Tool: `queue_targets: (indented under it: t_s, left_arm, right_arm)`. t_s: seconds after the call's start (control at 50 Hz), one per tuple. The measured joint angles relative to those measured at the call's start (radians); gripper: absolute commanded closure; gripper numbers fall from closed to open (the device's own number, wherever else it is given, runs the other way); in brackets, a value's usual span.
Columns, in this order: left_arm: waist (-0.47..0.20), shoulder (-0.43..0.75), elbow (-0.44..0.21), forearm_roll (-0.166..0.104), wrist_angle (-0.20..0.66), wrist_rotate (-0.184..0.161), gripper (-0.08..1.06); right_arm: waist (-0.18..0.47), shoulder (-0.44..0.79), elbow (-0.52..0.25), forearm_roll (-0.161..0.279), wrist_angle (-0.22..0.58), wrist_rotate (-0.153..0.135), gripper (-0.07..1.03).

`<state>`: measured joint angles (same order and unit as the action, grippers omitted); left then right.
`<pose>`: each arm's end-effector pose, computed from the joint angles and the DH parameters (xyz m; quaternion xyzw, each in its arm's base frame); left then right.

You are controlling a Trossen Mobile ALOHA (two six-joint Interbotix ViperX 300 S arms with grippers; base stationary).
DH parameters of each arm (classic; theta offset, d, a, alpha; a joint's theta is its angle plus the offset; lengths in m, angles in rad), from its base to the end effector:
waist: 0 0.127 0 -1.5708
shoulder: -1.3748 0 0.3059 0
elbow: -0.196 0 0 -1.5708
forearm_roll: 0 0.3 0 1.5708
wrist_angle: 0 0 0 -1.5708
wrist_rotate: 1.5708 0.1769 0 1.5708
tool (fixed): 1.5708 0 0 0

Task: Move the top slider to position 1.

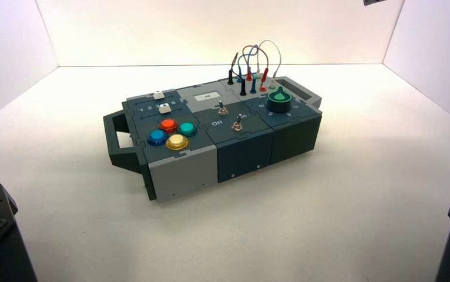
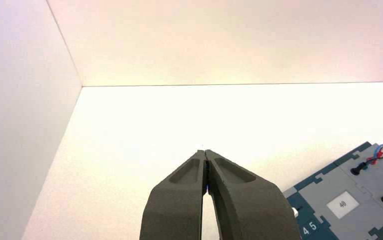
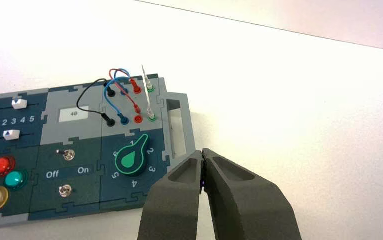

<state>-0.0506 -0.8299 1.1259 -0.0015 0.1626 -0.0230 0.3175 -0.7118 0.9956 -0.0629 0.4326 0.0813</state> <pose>0.2641 -0.0134 0.2077 -0.0062 0.2275 -0.0220 0.9735 0.2585 0.0800 0.1931 -0.0487 0.3467 0.1317 0.9274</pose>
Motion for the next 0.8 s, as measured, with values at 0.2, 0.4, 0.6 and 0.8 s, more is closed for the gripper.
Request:
queue_targets:
  t_s: [0.2, 0.4, 0.6, 0.8]
  left_arm:
    - [-0.028, 0.000, 0.000, 0.000, 0.003, -0.002, 1.01]
    - [-0.060, 0.002, 0.000, 0.000, 0.003, -0.002, 1.01]
    - [-0.115, 0.008, 0.000, 0.000, 0.002, -0.002, 1.01]
    - [-0.232, 0.089, -0.021, -0.003, 0.005, -0.003, 1.01]
  right_arm:
    - [0.000, -0.005, 0.000, 0.000, 0.002, 0.000, 0.98]
    - [0.002, -0.018, 0.000, 0.000, 0.000, 0.002, 0.98]
    - [0.002, -0.020, 0.000, 0.002, 0.000, 0.000, 0.98]
    - [0.002, -0.025, -0.002, 0.003, 0.000, 0.000, 0.98]
